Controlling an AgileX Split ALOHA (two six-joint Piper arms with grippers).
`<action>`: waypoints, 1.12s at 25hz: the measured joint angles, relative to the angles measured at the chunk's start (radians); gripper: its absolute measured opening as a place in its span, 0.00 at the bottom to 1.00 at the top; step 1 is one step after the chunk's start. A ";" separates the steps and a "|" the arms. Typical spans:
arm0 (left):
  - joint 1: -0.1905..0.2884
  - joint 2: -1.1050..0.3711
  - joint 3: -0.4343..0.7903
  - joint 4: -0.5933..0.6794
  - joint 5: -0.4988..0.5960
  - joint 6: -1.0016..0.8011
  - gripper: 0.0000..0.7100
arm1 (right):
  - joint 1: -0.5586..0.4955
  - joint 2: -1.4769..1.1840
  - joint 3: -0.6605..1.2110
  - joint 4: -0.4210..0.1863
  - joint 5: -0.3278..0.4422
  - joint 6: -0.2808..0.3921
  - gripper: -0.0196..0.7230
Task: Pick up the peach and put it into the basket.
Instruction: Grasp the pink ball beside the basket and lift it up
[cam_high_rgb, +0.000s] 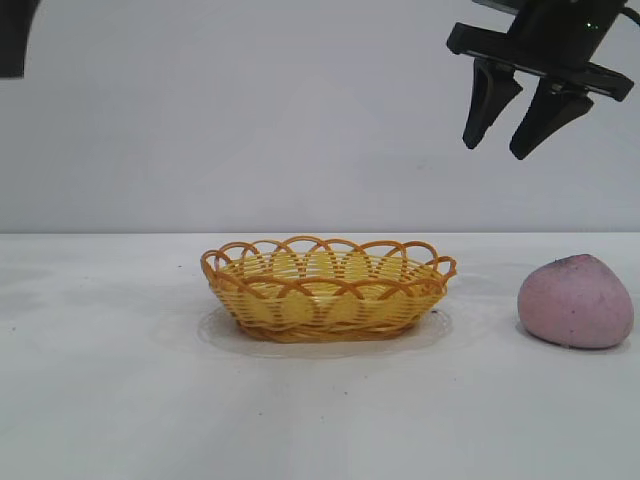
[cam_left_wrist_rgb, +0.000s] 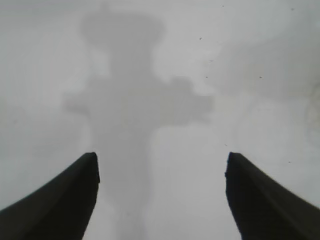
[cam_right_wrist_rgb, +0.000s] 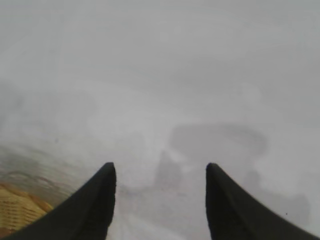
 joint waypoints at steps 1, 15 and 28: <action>0.000 -0.046 0.054 -0.009 -0.021 0.000 0.66 | 0.000 0.000 0.000 -0.002 0.000 0.000 0.55; 0.000 -0.762 0.592 -0.092 -0.088 -0.003 0.66 | 0.000 0.000 0.000 -0.007 0.000 0.000 0.55; 0.000 -1.377 0.690 -0.092 -0.076 -0.004 0.66 | 0.000 0.000 0.000 -0.014 0.000 0.000 0.55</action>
